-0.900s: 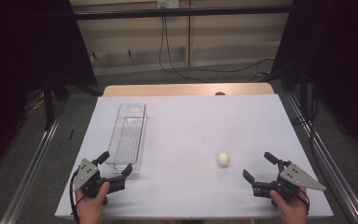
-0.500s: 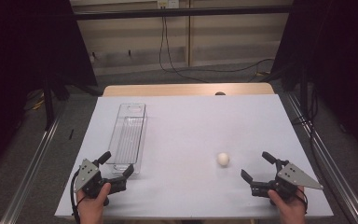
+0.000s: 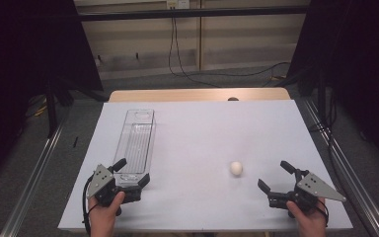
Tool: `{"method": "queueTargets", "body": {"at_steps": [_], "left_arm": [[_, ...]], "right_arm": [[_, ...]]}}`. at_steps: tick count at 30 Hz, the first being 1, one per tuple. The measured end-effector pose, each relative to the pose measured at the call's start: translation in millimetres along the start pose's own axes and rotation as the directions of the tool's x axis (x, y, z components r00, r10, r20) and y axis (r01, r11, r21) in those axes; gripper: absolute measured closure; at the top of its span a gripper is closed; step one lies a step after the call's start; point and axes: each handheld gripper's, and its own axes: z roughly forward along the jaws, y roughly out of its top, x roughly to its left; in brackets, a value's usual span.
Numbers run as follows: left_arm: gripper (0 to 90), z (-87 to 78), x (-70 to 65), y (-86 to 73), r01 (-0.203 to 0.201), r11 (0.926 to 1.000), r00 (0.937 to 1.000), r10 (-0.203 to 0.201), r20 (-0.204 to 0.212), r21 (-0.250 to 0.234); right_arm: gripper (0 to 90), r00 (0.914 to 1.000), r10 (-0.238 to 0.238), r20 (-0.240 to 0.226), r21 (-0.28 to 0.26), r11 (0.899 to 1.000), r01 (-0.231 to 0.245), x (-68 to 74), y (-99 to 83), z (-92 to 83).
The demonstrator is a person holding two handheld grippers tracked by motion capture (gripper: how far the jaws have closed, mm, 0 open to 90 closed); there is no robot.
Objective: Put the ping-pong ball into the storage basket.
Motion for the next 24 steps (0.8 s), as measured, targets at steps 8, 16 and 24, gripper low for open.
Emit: {"method": "queueTargets", "body": {"at_steps": [8,16,24], "left_arm": [[1.3,6.0,-6.0,6.4,-0.011,0.9999,0.9997,0.011,0.021,-0.001],[1.4,18.0,-15.4,9.8,0.006,1.0,0.9989,-0.005,0.047,-0.005],[1.4,28.8,-23.9,14.8,-0.008,0.9999,0.9972,0.007,0.075,0.007]], "right_arm": [[1.0,0.9999,-0.007,-0.01,0.009,1.0,0.007,0.9,-0.4,1.9],[1.1,1.0,-0.001,-0.004,0.004,1.0,0.001,0.6,0.1,2.2],[1.2,1.0,-0.007,0.0,-0.003,1.0,0.007,-0.8,0.7,1.9]]}}
